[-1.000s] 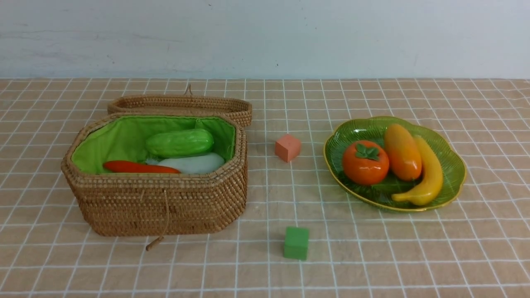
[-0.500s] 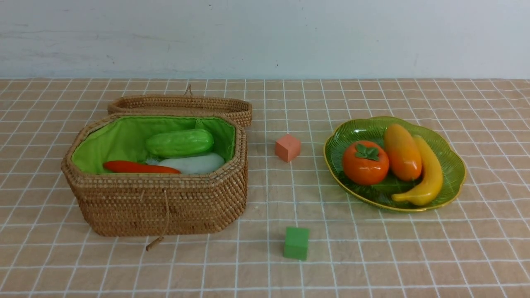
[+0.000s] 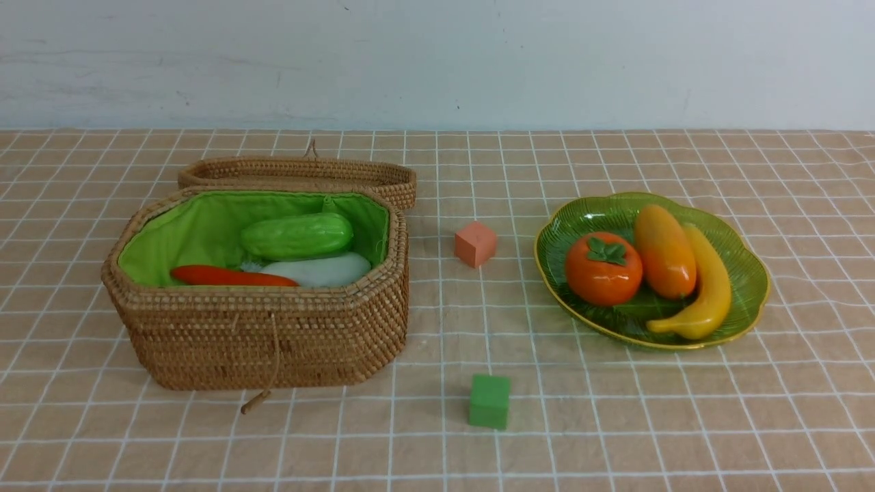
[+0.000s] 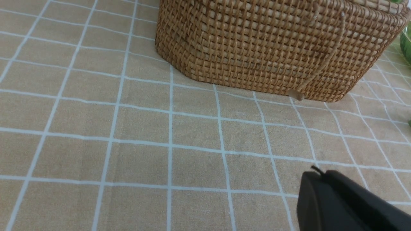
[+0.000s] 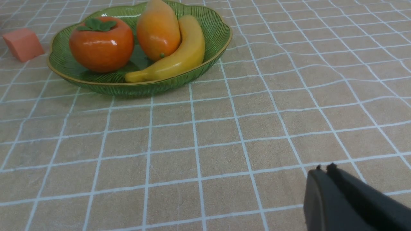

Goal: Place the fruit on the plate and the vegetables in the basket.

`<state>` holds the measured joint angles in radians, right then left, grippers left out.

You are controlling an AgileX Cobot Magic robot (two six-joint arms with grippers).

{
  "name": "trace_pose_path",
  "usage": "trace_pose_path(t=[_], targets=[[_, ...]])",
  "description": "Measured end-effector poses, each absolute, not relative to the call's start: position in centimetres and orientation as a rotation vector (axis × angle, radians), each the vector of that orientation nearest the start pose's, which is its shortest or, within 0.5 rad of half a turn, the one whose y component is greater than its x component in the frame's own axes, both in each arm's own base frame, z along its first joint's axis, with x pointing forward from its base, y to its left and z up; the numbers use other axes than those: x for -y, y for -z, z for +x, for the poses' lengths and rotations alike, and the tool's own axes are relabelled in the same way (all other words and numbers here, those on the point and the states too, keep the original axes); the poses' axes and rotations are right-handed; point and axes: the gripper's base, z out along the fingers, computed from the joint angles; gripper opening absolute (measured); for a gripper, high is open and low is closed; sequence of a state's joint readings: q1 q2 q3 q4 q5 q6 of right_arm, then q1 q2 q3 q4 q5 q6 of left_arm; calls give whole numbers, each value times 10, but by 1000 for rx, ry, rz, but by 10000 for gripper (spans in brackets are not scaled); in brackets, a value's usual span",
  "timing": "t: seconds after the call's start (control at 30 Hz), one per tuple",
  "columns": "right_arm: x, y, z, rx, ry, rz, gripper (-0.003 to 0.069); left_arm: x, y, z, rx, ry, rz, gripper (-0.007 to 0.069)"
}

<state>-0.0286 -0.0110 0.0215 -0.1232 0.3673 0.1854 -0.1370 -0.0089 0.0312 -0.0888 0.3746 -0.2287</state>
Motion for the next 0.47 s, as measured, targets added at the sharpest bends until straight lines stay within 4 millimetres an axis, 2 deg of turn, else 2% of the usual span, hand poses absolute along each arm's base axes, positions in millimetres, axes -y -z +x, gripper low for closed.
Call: trace_pose_path(t=[0.47], targets=[[6, -174, 53, -1855, 13, 122, 32, 10, -170, 52, -1888, 338, -143, 0]])
